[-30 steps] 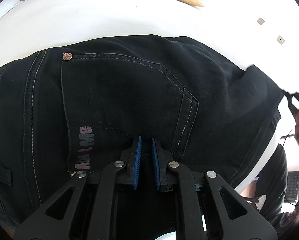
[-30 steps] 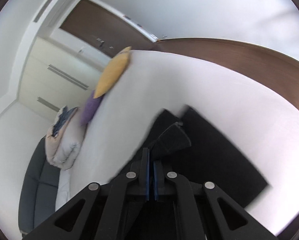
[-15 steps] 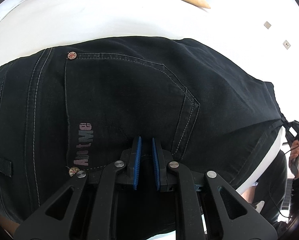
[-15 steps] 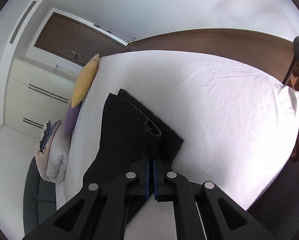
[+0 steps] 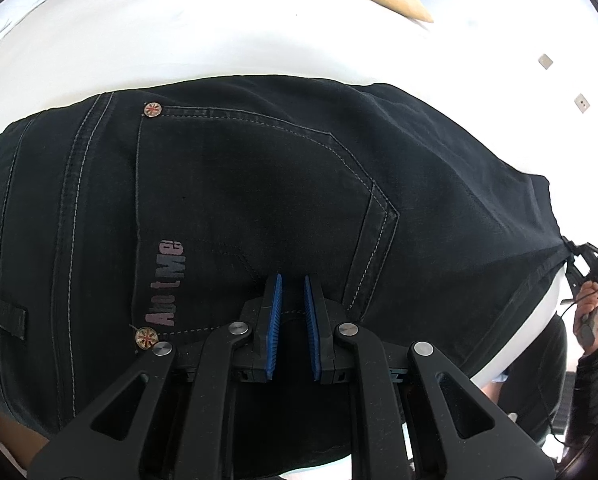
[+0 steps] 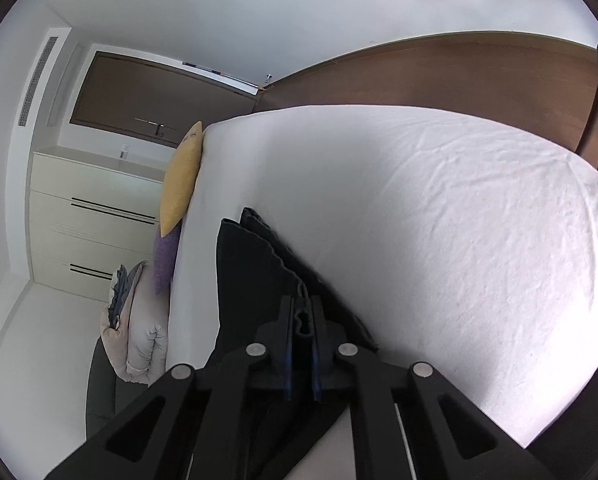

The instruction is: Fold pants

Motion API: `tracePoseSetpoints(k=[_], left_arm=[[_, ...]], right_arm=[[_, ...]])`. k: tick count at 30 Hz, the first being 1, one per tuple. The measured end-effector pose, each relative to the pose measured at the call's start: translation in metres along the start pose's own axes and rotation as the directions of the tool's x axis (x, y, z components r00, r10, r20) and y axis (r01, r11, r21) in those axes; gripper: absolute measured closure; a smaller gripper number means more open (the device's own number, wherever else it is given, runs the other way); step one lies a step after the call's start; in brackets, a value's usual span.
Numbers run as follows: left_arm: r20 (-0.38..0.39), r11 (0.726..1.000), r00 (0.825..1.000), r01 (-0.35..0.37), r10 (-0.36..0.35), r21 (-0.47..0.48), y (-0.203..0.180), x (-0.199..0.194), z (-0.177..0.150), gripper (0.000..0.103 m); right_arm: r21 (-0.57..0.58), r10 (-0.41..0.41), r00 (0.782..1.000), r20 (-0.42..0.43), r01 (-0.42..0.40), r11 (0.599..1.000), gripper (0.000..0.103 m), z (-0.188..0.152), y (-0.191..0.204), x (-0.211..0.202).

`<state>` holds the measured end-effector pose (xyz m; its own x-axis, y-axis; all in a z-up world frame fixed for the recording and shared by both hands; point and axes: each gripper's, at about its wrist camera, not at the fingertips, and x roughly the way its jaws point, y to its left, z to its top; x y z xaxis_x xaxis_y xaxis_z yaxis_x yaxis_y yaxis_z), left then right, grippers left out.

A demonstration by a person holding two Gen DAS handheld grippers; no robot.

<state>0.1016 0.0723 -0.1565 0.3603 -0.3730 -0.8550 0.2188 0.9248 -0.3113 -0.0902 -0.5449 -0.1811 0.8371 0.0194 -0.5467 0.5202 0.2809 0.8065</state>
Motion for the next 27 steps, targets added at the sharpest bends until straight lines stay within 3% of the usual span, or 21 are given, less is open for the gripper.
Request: tracePoseSetpoints(k=[3,6,8,10,11,12,13,14,15,17,18,19,21,25,27], left_arm=[[-0.006,1.0,1.0,0.002,-0.002,0.017,-0.001,-0.002,0.002,0.091],[-0.005,1.0,1.0,-0.002,0.002,0.027,0.001,-0.001,0.004,0.091],[0.004,1.0,1.0,0.014,-0.014,0.02,0.005,0.0,0.005,0.091],[0.014,0.999,0.999,0.032,-0.032,0.004,0.009,0.0,0.005,0.091],[0.017,0.999,0.999,0.034,-0.034,0.0,0.008,0.0,0.003,0.091],[0.021,0.999,0.999,0.035,-0.035,-0.004,0.009,-0.001,0.002,0.091],[0.025,0.999,0.999,0.032,-0.032,-0.004,0.008,-0.002,0.001,0.091],[0.03,1.0,0.999,0.03,-0.03,-0.001,0.009,-0.004,-0.001,0.091],[0.035,1.0,0.999,0.03,-0.03,0.0,0.013,-0.005,-0.004,0.091],[0.049,0.999,0.998,0.035,-0.034,-0.008,0.015,-0.006,-0.007,0.091],[0.053,0.999,0.998,0.038,-0.037,-0.009,0.018,-0.008,-0.01,0.091],[0.058,0.999,0.998,0.039,-0.038,-0.012,0.019,-0.01,-0.011,0.091],[0.058,0.999,0.998,0.038,-0.038,-0.006,0.02,-0.013,-0.013,0.091],[0.048,0.999,0.998,0.033,-0.033,0.009,0.018,-0.014,-0.015,0.092],[0.048,0.999,0.998,0.032,-0.032,0.013,0.016,-0.013,-0.017,0.091]], right_arm=[[-0.003,-0.024,0.999,0.025,0.024,1.0,0.096,0.009,-0.002,-0.004],[0.048,-0.099,0.988,0.121,0.093,0.994,0.102,0.028,-0.024,-0.022],[0.085,-0.062,0.994,0.089,0.055,0.995,0.102,0.034,-0.035,-0.027],[0.003,-0.113,0.984,0.141,0.113,0.994,0.097,0.03,-0.02,-0.045],[-0.049,-0.112,0.982,0.153,0.12,0.991,0.09,0.026,-0.007,-0.051],[-0.097,-0.074,0.99,0.122,0.086,0.992,0.06,0.02,0.008,-0.053],[-0.123,-0.026,0.997,0.076,0.035,0.992,0.043,0.011,0.02,-0.052],[-0.138,0.007,0.999,0.043,-0.001,0.99,0.016,0.0,0.03,-0.05],[-0.166,0.042,0.999,0.001,-0.041,0.985,0.012,-0.017,0.042,-0.048],[-0.218,0.092,0.988,-0.122,-0.117,0.969,0.015,-0.053,0.062,-0.037],[-0.219,0.126,0.974,-0.187,-0.166,0.961,0.023,-0.071,0.07,-0.029],[-0.205,0.157,0.952,-0.263,-0.214,0.955,0.03,-0.091,0.076,-0.018],[-0.182,0.174,0.897,-0.405,-0.266,0.947,0.054,-0.128,0.088,0.008],[-0.127,0.163,0.799,-0.579,-0.285,0.95,0.057,-0.188,0.101,0.05],[-0.123,0.135,0.779,-0.612,-0.263,0.957,0.056,-0.204,0.104,0.062]])
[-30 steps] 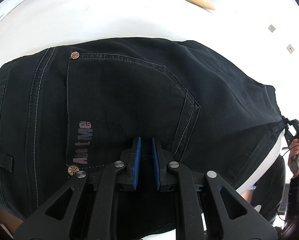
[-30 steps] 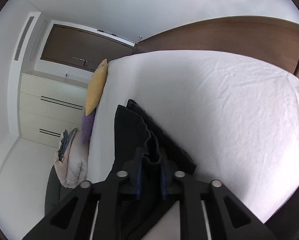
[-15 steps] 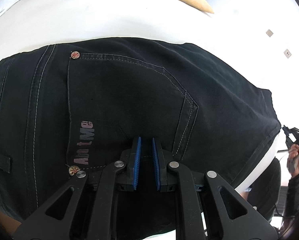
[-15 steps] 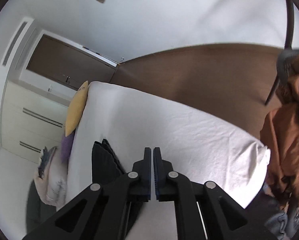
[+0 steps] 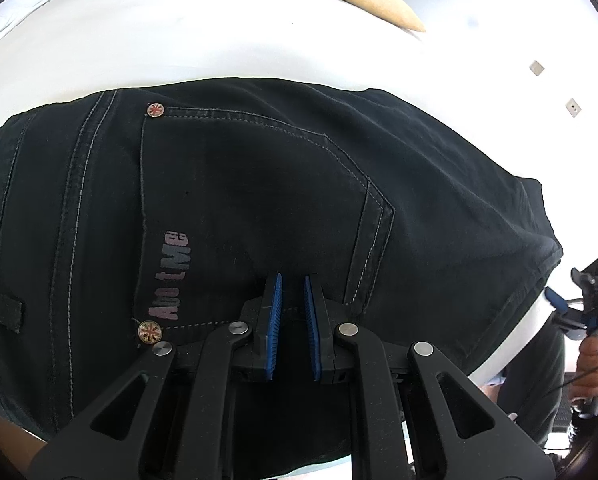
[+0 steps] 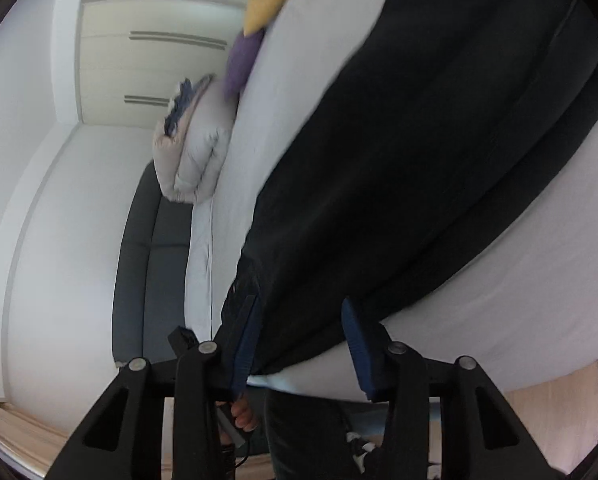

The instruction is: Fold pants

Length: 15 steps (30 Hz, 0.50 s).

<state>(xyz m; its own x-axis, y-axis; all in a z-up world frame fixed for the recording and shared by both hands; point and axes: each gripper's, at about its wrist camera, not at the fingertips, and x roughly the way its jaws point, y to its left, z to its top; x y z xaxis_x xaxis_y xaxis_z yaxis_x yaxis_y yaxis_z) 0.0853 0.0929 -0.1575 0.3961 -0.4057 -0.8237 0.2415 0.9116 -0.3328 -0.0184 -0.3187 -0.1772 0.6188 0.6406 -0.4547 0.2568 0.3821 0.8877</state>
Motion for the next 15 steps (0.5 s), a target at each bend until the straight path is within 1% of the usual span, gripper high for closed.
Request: tracePoseSetpoints(k=[3,7,8,14,15], left_arm=[[0.002,1.0,1.0,0.001,-0.001,0.01,0.0,-0.002,-0.002,0.091],[0.003,1.0,1.0,-0.001,0.001,0.018,0.0,-0.004,-0.004,0.091],[0.003,1.0,1.0,-0.002,0.002,0.019,0.0,-0.004,-0.004,0.091],[-0.003,1.0,1.0,-0.011,0.012,0.026,-0.011,0.002,-0.002,0.091],[-0.005,0.999,1.0,-0.014,0.014,0.029,-0.012,0.003,-0.002,0.091]], right_arm=[[0.031,-0.023,0.999,-0.029,0.024,0.999,0.053,0.0,-0.006,0.018],[0.082,-0.017,0.999,-0.039,0.02,0.996,0.053,0.002,-0.016,0.025],[0.074,-0.006,0.999,-0.036,0.008,0.997,0.053,0.001,-0.015,0.027],[0.058,-0.002,0.999,-0.054,0.005,0.998,0.053,0.006,-0.008,0.045],[0.046,0.002,0.998,-0.056,0.0,0.999,0.057,0.008,-0.006,0.049]])
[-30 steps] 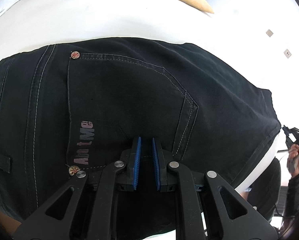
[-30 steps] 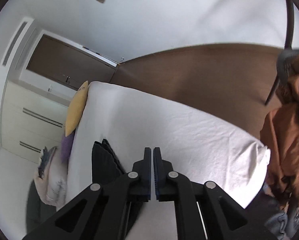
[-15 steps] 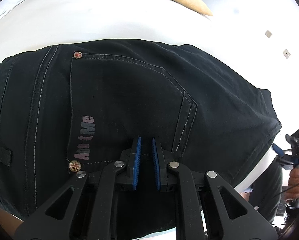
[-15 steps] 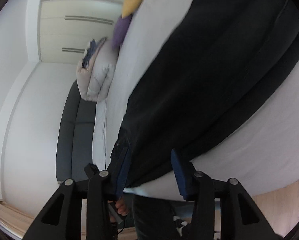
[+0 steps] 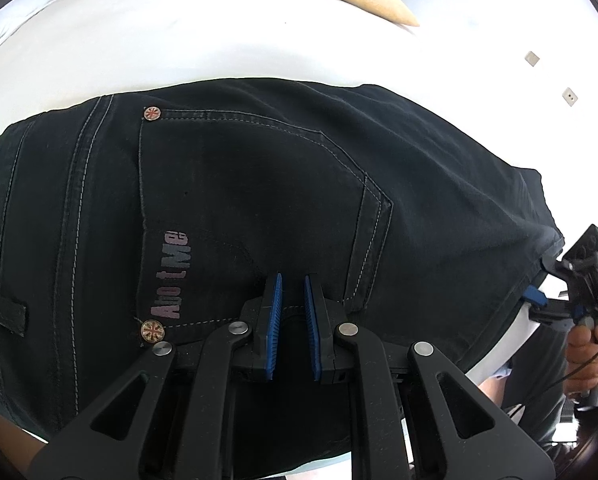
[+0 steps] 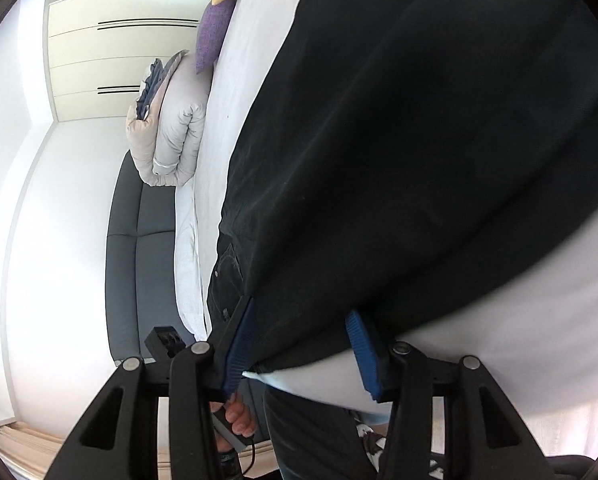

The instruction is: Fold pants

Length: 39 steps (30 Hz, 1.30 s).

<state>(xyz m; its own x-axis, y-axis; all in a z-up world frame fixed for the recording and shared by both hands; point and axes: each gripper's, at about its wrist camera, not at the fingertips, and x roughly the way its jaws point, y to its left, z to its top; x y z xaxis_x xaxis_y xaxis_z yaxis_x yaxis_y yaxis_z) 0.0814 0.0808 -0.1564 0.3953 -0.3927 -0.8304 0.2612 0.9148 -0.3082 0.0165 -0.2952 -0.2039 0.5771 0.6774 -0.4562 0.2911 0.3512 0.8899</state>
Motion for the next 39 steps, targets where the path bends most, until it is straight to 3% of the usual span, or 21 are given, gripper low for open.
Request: tracePoseSetpoints(k=[1,3,4,10,17,19,21,24,25,26,28,29,30,32,34,39], left_arm=[[-0.002,1.0,1.0,-0.002,0.002,0.004,-0.001,0.0,0.0,0.091],[-0.006,1.0,1.0,-0.006,0.006,0.01,-0.003,0.001,0.002,0.091],[-0.01,1.0,1.0,-0.009,0.009,0.016,-0.005,0.002,0.002,0.091],[-0.036,0.992,0.998,-0.055,0.06,0.112,-0.016,-0.001,-0.002,0.092],[-0.002,0.982,0.992,-0.122,0.124,0.142,-0.031,-0.008,-0.01,0.091],[0.03,0.976,0.988,-0.156,0.153,0.153,-0.044,-0.014,-0.008,0.091],[0.085,0.98,0.991,-0.117,0.104,0.162,-0.065,-0.025,-0.006,0.091],[0.116,0.981,0.993,-0.042,0.02,0.191,-0.096,-0.022,0.005,0.091],[0.101,0.979,0.995,-0.035,0.014,0.202,-0.103,-0.015,0.006,0.091],[0.073,0.975,0.997,-0.028,0.013,0.22,-0.111,-0.002,0.005,0.091],[0.016,0.969,1.0,-0.028,0.025,0.245,-0.119,0.018,-0.002,0.091],[0.003,0.966,0.999,-0.04,0.041,0.255,-0.122,0.025,-0.009,0.091],[0.019,0.965,0.999,-0.049,0.045,0.259,-0.124,0.025,-0.014,0.091],[0.019,0.97,0.999,-0.035,0.031,0.241,-0.122,0.023,-0.02,0.092],[0.016,0.973,1.0,-0.023,0.019,0.232,-0.12,0.021,-0.025,0.092],[0.018,0.973,1.0,-0.019,0.015,0.231,-0.122,0.022,-0.028,0.091]], right_arm=[[-0.016,-0.005,1.0,-0.008,0.005,1.0,0.062,0.003,0.003,0.007],[-0.04,-0.037,0.999,-0.031,0.036,0.999,0.097,0.004,0.005,0.017],[-0.045,-0.06,0.998,-0.032,0.058,0.997,0.098,0.003,0.004,0.019],[-0.073,-0.074,0.997,-0.025,0.072,0.995,0.101,-0.008,-0.004,0.012],[-0.07,-0.06,0.998,-0.028,0.058,0.996,0.102,-0.011,-0.007,0.014],[-0.035,-0.019,0.999,-0.03,0.018,0.999,0.097,-0.008,-0.012,0.013],[-0.005,0.023,1.0,-0.003,-0.023,1.0,0.078,-0.002,-0.013,0.003],[0.006,0.059,0.99,0.125,-0.06,0.998,0.054,0.011,-0.012,-0.026],[0.016,0.05,0.984,0.169,-0.054,0.998,0.054,0.017,-0.015,-0.037],[0.026,0.049,0.981,0.188,-0.055,0.998,0.054,0.022,-0.018,-0.045],[0.064,0.019,0.976,0.218,-0.034,0.997,0.073,0.031,-0.031,-0.059],[0.079,-0.011,0.975,0.222,-0.007,0.997,0.099,0.032,-0.037,-0.063],[0.104,-0.036,0.973,0.228,0.012,0.995,0.102,0.033,-0.044,-0.067],[0.128,-0.01,0.973,0.23,-0.02,0.992,0.103,0.03,-0.057,-0.07],[0.093,-0.031,0.969,0.244,0.008,0.996,0.103,0.024,-0.053,-0.07],[0.093,0.004,0.975,0.224,-0.025,0.995,0.103,0.025,-0.054,-0.068]])
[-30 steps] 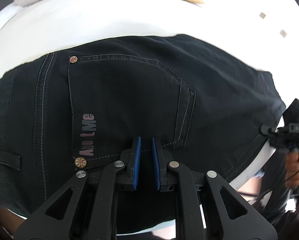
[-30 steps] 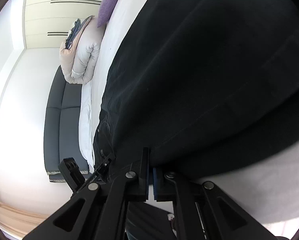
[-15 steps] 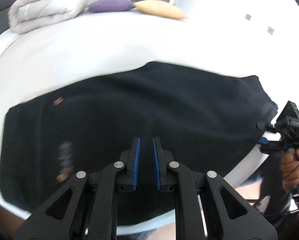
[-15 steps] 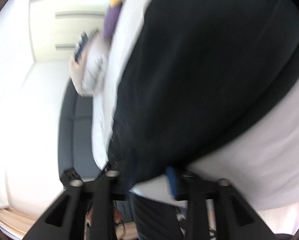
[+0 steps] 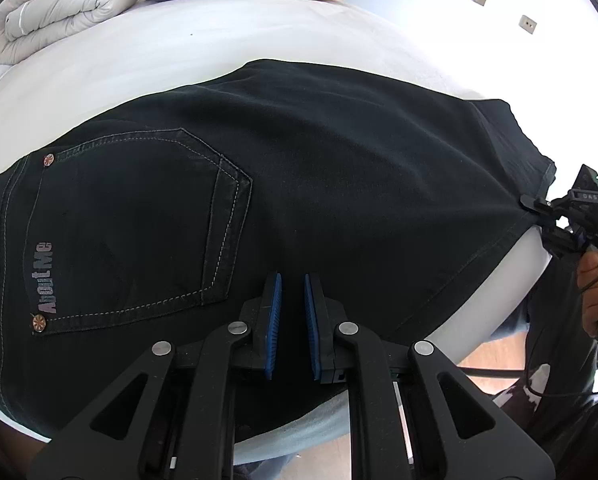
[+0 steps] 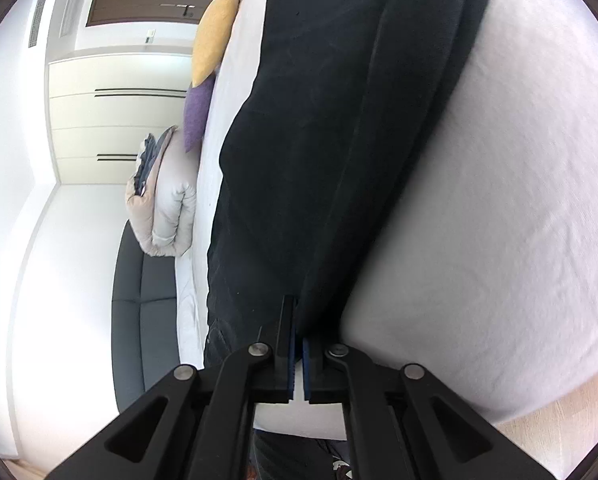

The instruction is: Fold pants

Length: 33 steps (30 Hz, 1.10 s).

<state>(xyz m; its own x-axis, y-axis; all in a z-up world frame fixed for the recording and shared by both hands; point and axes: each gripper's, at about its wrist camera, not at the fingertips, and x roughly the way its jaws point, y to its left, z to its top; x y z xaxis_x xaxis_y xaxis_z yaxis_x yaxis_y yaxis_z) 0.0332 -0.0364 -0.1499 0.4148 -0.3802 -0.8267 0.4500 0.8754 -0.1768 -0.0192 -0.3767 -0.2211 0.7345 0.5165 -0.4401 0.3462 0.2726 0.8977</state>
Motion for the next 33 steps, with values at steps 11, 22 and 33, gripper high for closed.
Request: tracePoseSetpoints(k=[11,22,33], left_arm=[[0.031,0.999,0.999,-0.022,0.024,-0.05,0.026,-0.018,0.016,0.091],[0.033,0.994,0.999,-0.038,0.042,-0.102,0.052,-0.008,0.029,0.091],[0.079,0.983,0.997,0.027,-0.012,-0.184,0.07,-0.005,0.015,0.091]], right_arm=[[-0.049,-0.272,0.94,0.205,0.288,0.956,0.052,0.033,0.04,-0.087],[-0.563,-0.408,0.904,-0.129,0.272,0.78,0.079,0.068,0.146,0.065],[-0.327,-0.303,0.949,0.09,0.315,0.891,0.103,0.142,0.088,0.097]])
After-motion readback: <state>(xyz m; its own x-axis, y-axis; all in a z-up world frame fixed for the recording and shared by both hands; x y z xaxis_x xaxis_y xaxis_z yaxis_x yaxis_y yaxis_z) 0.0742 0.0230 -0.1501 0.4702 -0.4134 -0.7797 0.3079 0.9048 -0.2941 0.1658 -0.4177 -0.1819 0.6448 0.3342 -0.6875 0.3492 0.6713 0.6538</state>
